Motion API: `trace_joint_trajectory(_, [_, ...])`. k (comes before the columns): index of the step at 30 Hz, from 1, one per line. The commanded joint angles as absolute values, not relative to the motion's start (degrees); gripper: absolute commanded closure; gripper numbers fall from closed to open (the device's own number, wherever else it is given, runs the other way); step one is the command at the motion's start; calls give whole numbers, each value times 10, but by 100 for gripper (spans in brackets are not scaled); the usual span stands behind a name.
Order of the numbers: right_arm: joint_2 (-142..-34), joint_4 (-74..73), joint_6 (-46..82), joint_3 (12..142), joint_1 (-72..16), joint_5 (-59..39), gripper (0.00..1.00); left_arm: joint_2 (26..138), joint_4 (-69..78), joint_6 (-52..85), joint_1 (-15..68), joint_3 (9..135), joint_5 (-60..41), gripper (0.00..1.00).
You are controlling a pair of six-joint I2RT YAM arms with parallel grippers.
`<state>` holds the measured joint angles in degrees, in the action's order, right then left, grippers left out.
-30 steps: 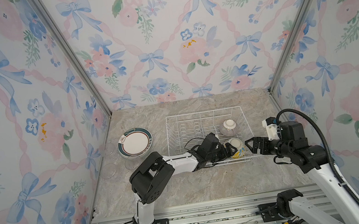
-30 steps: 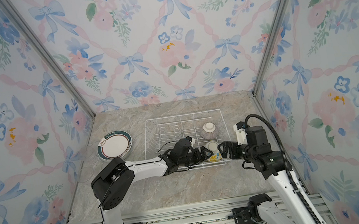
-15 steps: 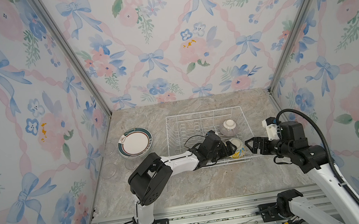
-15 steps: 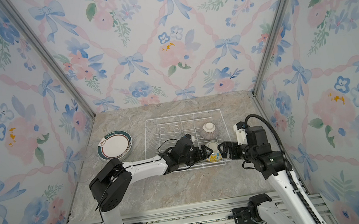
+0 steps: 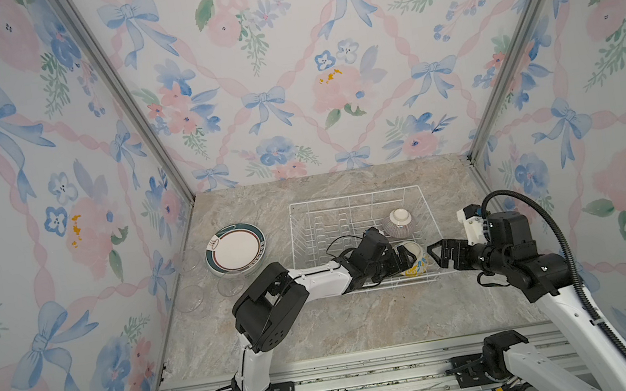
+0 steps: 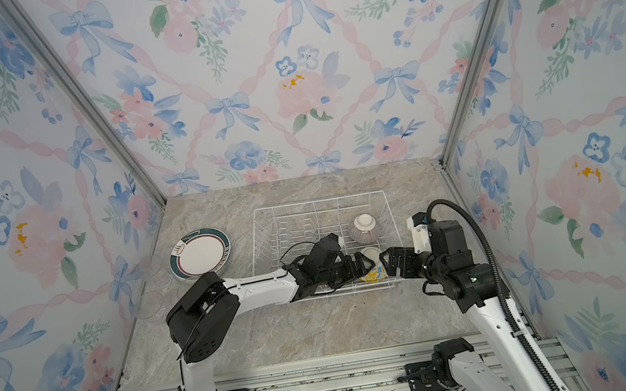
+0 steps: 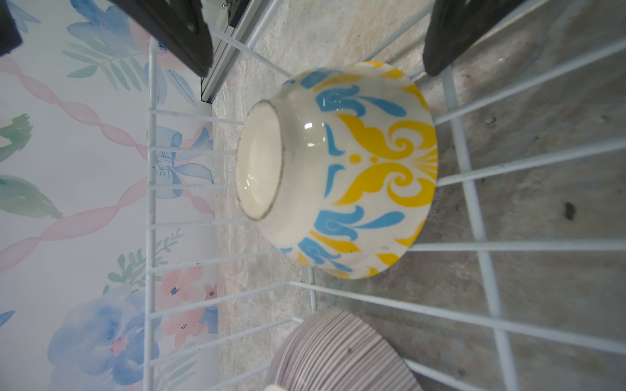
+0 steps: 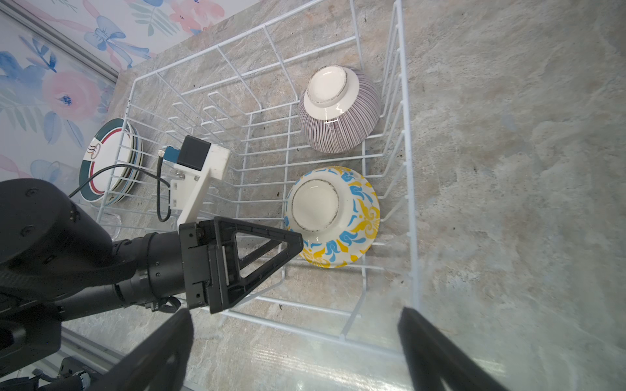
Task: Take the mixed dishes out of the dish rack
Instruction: 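Close the left gripper on the yellow-and-blue bowl rim and tilt it, then tilt the yellow-and-blue bowl up off the rack wires with the left gripper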
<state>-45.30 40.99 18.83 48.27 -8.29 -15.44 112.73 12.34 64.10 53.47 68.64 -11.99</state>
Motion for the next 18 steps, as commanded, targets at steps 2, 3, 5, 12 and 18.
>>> trace_joint_trajectory(2, [-461,421,180,483,-77,-158,3,1151,123,625,530,701,-120,2])
trace_joint_trajectory(3, [-461,421,180,483,-77,-159,3,1152,121,625,529,703,-116,2])
trace_joint_trajectory(5, [-461,420,182,484,-77,-158,3,1156,117,626,529,706,-108,2])
trace_joint_trajectory(12, [-462,422,185,483,-77,-157,3,1178,117,620,529,731,-110,2])
trace_joint_trajectory(18, [-462,425,186,487,-76,-153,3,1193,121,620,528,740,-117,2])
